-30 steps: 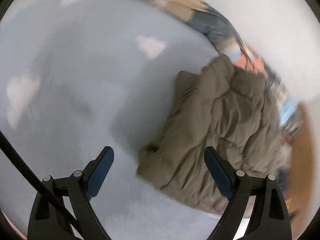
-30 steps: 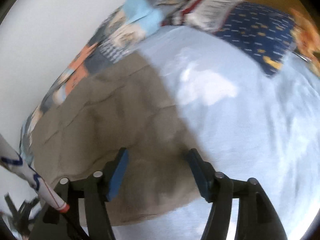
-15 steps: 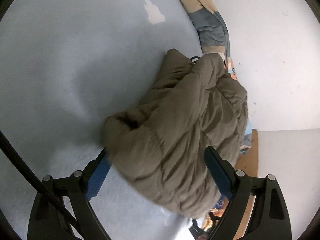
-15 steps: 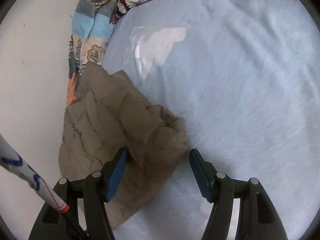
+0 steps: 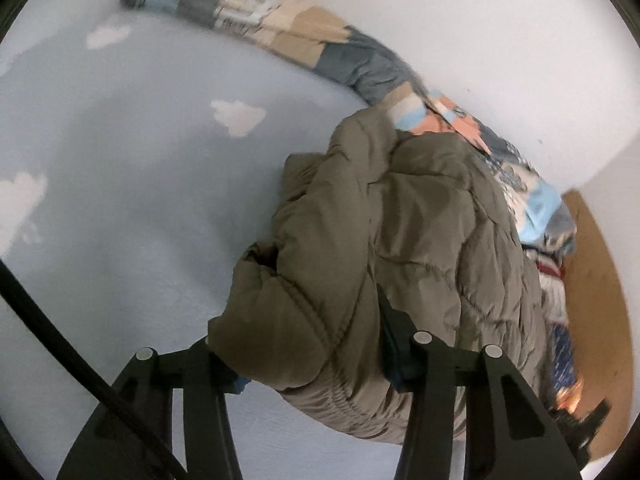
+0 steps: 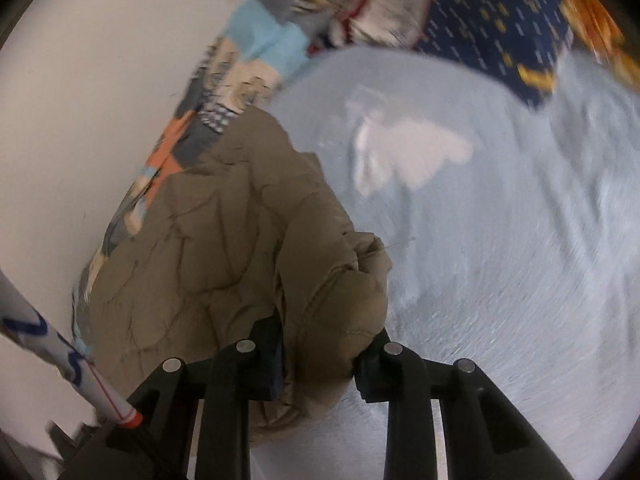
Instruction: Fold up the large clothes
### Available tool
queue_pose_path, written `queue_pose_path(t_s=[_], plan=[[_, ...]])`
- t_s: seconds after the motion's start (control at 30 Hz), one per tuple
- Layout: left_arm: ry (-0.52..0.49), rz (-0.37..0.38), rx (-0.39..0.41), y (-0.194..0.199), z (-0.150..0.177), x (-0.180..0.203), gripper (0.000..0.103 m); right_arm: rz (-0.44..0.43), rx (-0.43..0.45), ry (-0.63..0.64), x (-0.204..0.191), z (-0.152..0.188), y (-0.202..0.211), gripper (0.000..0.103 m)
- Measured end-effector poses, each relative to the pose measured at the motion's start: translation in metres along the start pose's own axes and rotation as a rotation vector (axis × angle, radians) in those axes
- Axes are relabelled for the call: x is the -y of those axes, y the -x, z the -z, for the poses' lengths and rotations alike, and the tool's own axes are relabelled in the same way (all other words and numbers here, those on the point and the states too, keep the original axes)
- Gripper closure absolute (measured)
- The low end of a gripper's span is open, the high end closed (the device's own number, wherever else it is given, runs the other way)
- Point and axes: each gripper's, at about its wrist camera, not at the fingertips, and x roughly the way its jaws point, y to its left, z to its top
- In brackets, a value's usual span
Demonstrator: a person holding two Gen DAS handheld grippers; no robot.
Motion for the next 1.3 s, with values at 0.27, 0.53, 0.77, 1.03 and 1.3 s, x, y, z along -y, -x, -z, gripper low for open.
queue_pose_path(t_s=[0.27,0.53,0.77,1.03,1.3], plan=[[-0.050,0.004,0.005,0.079,0.057,-0.020,0.055,-0.040,0.002,0.059,-0.002,0.037,0.082,0.075],[0.157,-0.028,-0.126,0.095,0.126,-0.089,0.032,0.007,-0.142,-0.134,0.057,0.101,0.107,0.061],[0.081,-0.115,0.202,0.176,0.104,-0.078,0.031,0.050,-0.054,-0.287,0.087,0.102,0.147,0.036],[-0.487,-0.086,0.167,0.123,0.093,0.076,0.026,0.009,0.170,0.117,-0.015,0.083,0.171,0.038],[-0.663,-0.135,0.005,0.021,0.088,0.128,0.026,-0.130,-0.027,0.575,-0.153,0.087,0.059,0.063]])
